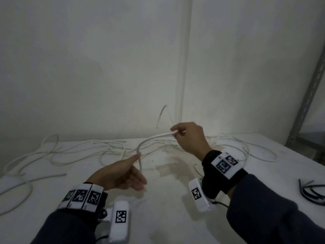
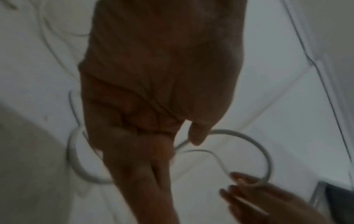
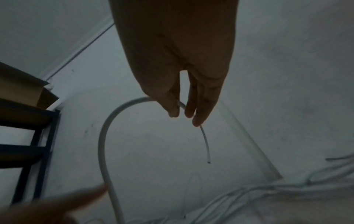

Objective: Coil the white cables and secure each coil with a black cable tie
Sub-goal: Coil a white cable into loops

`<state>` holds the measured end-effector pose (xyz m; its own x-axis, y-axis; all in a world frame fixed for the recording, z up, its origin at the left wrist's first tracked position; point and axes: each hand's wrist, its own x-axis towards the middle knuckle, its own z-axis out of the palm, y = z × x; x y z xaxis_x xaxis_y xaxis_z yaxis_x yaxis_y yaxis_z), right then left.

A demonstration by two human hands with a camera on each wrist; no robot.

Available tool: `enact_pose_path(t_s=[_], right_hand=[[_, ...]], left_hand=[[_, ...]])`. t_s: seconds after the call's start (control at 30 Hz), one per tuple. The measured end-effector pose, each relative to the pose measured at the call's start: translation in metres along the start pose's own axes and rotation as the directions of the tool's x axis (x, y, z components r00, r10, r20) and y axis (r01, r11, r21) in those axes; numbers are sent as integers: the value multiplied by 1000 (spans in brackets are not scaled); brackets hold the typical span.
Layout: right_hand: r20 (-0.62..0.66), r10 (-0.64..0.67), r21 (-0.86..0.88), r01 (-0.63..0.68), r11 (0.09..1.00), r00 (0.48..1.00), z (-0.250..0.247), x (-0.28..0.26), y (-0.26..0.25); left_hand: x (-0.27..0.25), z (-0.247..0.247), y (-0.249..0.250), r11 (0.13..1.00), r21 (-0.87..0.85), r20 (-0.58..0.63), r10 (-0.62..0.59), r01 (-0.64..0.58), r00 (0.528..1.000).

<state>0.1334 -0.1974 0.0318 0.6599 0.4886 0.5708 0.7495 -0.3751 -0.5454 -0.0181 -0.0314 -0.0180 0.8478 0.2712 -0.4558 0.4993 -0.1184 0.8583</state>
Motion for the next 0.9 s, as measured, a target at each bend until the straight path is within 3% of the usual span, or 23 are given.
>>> enact_pose_path(t_s=[0.07, 0.1, 0.2, 0.27, 0.3, 0.4, 0.5, 0.57, 0.6, 0.73, 0.8, 0.9], right_hand=[[59, 59, 44, -62, 997, 997, 10, -15, -8], [94, 89, 57, -95, 994, 992, 15, -22, -11], [173, 181, 112, -202, 973, 968, 23, -40, -15], [167, 260, 191, -289, 938, 951, 23, -49, -13], [189, 302, 260, -345, 902, 934, 23, -53, -13], [366, 427, 467, -560, 684, 827, 21, -69, -16], [521, 521, 640, -714, 286, 676, 21, -82, -19], [567, 539, 730, -683, 23, 623, 22, -82, -15], [575, 546, 746, -664, -46, 609, 22, -81, -11], [553, 598, 761, -645, -78, 580, 19, -75, 1], [534, 627, 768, -635, -81, 567, 18, -73, 8], [457, 696, 828, -551, -106, 553, 23, -70, 25]], left_hand=[[-8, 11, 3, 956, -293, 192, 68, -9, 979], [-10, 17, 4, 894, -448, 223, 113, -1, 968], [-20, 29, 5, 617, -784, 131, 269, -66, 954], [-22, 29, 2, 466, -866, 27, 405, -182, 914], [-23, 29, 0, 437, -870, -1, 464, -230, 886], [-27, 29, 1, 381, -855, -131, 498, -353, 857], [-29, 31, 0, 312, -876, -212, 436, -368, 875], [-30, 34, -9, 407, -851, -174, 377, -331, 910], [-31, 35, -16, 483, -817, -152, 347, -316, 925], [-36, 29, -39, 707, -635, -230, 212, -311, 950], [-33, 24, -47, 788, -522, -329, 166, -326, 929], [-23, 19, -52, 863, -352, -425, 198, -363, 883]])
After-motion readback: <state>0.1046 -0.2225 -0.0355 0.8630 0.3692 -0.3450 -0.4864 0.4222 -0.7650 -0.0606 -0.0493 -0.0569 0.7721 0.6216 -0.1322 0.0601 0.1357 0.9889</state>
